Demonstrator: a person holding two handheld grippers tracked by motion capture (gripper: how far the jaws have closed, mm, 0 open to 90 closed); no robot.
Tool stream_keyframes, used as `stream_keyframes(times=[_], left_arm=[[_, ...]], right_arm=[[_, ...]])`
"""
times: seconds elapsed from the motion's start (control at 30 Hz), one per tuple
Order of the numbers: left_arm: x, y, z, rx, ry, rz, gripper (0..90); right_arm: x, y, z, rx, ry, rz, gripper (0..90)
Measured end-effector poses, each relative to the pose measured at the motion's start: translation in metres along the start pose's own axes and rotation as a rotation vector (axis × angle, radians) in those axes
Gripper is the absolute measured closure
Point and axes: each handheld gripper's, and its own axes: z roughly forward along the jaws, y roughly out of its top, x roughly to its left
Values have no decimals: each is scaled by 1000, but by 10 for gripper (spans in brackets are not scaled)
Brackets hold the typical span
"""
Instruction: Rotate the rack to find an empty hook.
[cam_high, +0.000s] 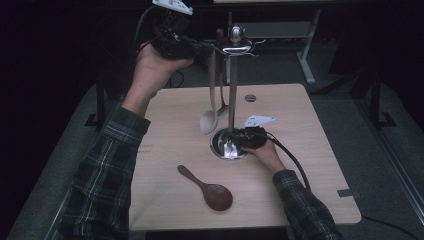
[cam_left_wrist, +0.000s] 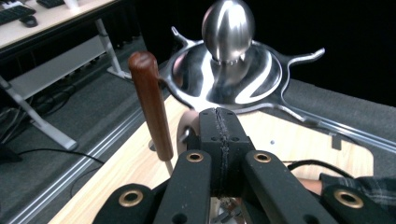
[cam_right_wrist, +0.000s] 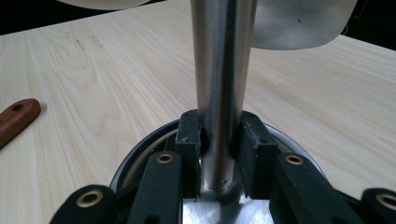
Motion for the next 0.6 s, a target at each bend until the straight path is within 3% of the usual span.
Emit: stream_keyframes(times=[0.33,0.6], left_arm=[[-20,-36,-10,34,-1,8,899],[-32,-80,-14,67,4,-3,899]], right_arm=[[0,1,0,8,-6,-10,717],[0,1,0,8,-9,-14,716]])
